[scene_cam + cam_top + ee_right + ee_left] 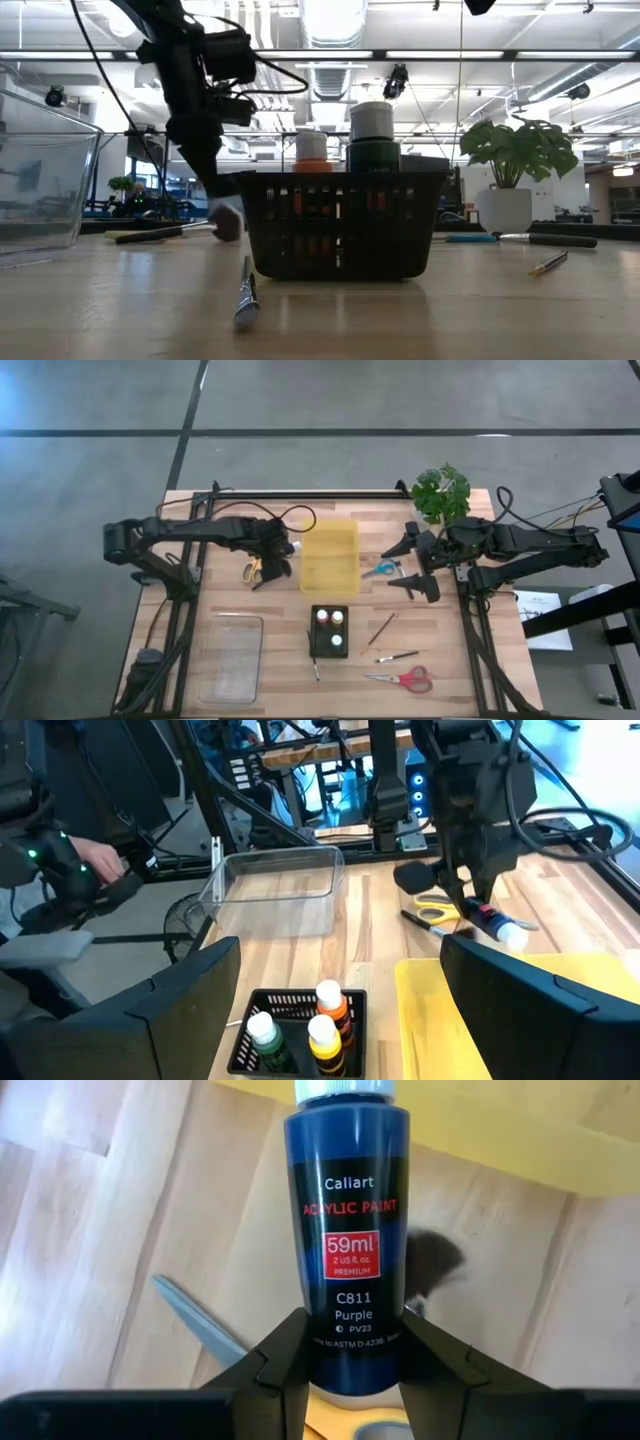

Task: Pick & Place Paint Supplies
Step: Put the purple paint bottle into the black bin

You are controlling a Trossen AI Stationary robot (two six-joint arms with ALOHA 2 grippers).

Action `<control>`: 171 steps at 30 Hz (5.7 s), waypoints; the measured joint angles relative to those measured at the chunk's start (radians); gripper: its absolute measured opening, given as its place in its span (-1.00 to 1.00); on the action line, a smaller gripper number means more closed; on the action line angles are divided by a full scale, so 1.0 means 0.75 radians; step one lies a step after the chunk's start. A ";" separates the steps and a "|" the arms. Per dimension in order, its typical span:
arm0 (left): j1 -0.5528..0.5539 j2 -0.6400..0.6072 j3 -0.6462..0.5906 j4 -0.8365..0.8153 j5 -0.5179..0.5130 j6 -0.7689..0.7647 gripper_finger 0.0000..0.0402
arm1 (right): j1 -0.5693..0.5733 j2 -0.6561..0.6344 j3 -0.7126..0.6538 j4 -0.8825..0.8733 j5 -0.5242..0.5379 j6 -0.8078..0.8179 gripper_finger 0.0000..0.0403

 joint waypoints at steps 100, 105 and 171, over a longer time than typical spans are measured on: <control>0.363 0.596 1.173 -0.913 -0.153 1.024 0.23 | -0.003 0.007 -0.002 -0.020 -0.007 0.015 0.70; 0.341 0.668 1.070 -0.896 -0.065 1.037 0.23 | -0.003 0.007 -0.002 -0.030 -0.008 0.004 0.70; 0.319 0.730 0.829 -0.493 0.151 1.066 -0.20 | -0.004 0.007 -0.002 -0.067 -0.010 -0.034 0.70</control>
